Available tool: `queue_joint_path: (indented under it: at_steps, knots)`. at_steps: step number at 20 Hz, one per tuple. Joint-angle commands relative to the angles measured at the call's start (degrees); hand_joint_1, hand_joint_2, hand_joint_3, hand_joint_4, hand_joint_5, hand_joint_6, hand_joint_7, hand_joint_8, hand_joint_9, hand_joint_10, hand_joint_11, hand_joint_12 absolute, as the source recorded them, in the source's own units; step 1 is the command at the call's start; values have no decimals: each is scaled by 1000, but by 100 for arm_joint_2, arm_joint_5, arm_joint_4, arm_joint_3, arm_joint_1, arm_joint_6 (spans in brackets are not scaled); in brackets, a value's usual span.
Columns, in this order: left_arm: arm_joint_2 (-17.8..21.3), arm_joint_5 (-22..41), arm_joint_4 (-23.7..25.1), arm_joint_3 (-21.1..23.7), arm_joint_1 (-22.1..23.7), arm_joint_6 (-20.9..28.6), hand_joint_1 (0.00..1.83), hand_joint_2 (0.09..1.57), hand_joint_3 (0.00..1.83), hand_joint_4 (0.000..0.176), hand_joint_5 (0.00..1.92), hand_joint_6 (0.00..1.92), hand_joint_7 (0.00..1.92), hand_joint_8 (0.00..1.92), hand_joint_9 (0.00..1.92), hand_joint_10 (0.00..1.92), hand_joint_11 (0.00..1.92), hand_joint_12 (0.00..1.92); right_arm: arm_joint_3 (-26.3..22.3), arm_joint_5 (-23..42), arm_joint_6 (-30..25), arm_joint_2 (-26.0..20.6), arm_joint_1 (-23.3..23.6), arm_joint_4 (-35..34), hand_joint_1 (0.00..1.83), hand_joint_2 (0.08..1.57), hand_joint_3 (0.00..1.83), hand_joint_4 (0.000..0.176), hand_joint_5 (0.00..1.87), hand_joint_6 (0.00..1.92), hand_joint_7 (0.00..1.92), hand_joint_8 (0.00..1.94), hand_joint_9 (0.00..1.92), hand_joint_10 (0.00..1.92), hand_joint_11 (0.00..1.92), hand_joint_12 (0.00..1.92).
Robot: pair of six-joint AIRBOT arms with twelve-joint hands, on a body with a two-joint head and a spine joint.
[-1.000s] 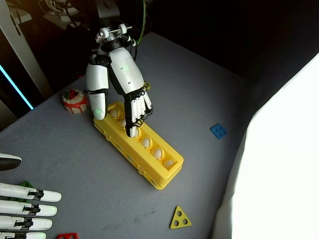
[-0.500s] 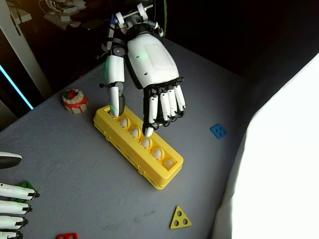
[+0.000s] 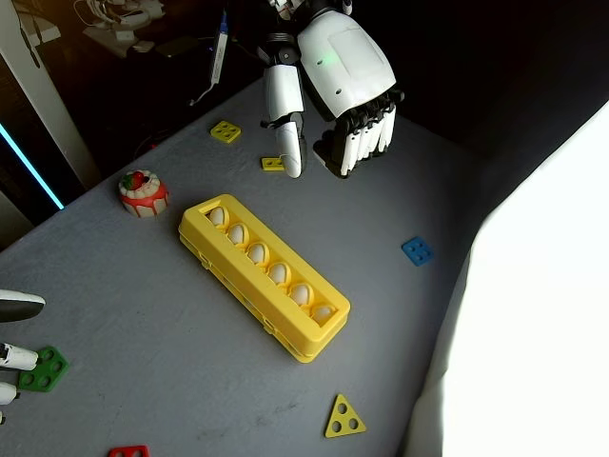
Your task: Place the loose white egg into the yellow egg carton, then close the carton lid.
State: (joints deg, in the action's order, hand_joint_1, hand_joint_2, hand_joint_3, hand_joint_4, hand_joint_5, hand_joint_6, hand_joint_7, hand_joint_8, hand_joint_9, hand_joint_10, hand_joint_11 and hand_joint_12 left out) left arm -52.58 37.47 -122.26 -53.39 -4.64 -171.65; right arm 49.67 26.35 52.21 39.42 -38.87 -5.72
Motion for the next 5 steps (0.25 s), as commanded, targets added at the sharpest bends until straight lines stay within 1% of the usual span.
queue_joint_path:
  at_steps: [1,4,5]
  knots:
    - [19,-204,244,30,89,-4,96,1344,0,0,1063,1893,1206,1871,1188,1921,1089,1921,-6,590,-44,-23,22,-27,62,1270,3,176,1388,1921,1518,1941,1547,1921,1535,1921]
    - [17,-218,244,26,108,-4,104,1333,0,0,1053,1878,1197,1836,1172,1921,1080,1921,-5,591,-44,-22,22,-27,73,1270,2,176,1379,1921,1498,1941,1526,1921,1535,1921]
    - [17,-244,244,16,107,-4,98,1338,0,0,1043,1892,1184,1854,1168,1921,1078,1921,-5,591,-36,-22,23,-27,58,1273,3,176,1378,1921,1495,1941,1524,1921,1542,1921]
